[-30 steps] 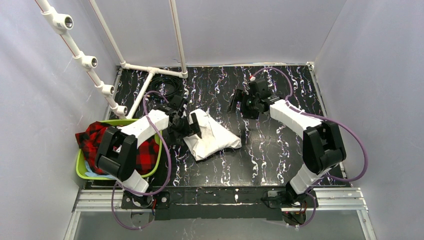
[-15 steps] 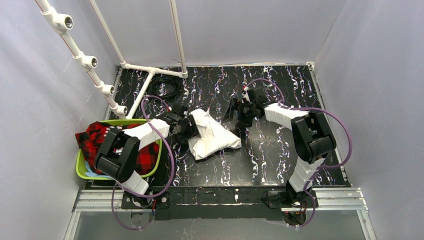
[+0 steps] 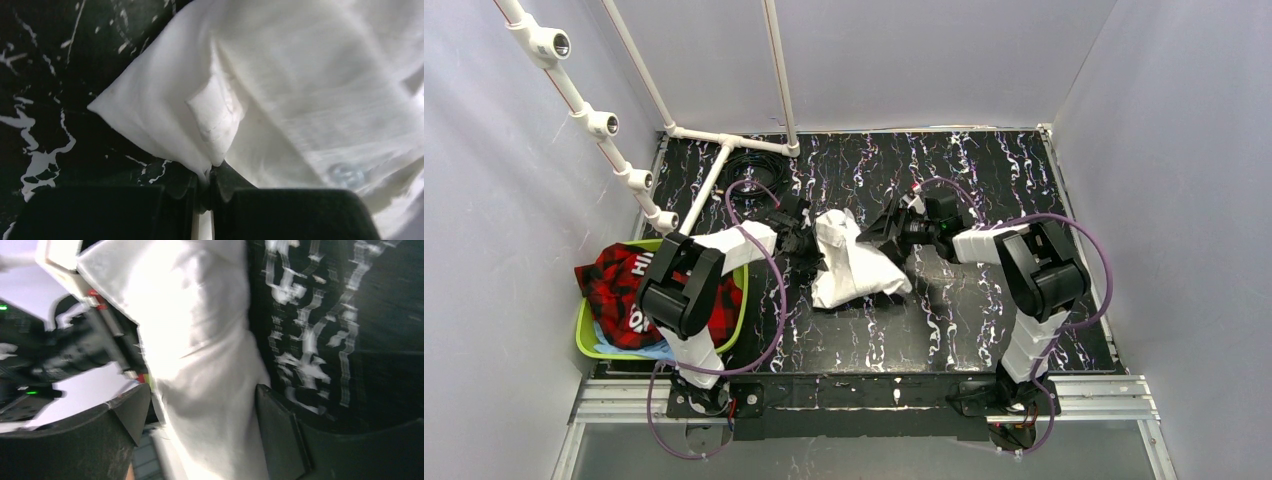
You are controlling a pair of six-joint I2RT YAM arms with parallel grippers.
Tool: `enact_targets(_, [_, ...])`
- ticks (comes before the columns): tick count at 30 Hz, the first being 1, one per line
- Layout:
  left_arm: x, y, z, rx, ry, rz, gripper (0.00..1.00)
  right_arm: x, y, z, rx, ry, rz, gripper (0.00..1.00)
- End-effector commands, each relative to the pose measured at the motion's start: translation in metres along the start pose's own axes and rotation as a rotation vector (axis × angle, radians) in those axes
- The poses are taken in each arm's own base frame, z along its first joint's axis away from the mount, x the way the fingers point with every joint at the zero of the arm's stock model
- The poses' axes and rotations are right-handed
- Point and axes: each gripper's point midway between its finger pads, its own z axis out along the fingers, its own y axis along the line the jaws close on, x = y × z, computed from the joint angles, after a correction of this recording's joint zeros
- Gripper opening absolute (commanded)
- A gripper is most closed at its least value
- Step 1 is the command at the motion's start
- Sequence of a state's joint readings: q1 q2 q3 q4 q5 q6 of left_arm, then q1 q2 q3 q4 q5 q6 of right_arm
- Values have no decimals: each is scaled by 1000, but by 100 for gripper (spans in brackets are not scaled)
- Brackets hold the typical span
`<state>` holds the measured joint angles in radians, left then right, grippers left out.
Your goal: Set up the pet bed
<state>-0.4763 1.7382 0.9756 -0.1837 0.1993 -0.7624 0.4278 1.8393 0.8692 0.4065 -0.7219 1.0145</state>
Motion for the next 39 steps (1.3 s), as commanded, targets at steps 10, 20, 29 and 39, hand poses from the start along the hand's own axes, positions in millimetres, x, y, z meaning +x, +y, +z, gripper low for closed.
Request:
enact_targets(10, [-42, -64, -38, 129, 20, 180, 0, -53, 123, -83, 12, -198, -240, 82])
enact_targets(20, [-12, 67, -46, -293, 121, 67, 0, -55, -29, -107, 635, -285, -263, 82])
enact_targets(29, [-7, 77, -41, -309, 173, 51, 0, -28, -52, -57, 467, -151, -185, 87])
enact_targets(39, [-5, 58, -33, -197, 205, 62, 0, -10, -19, 24, 188, -48, -123, 86])
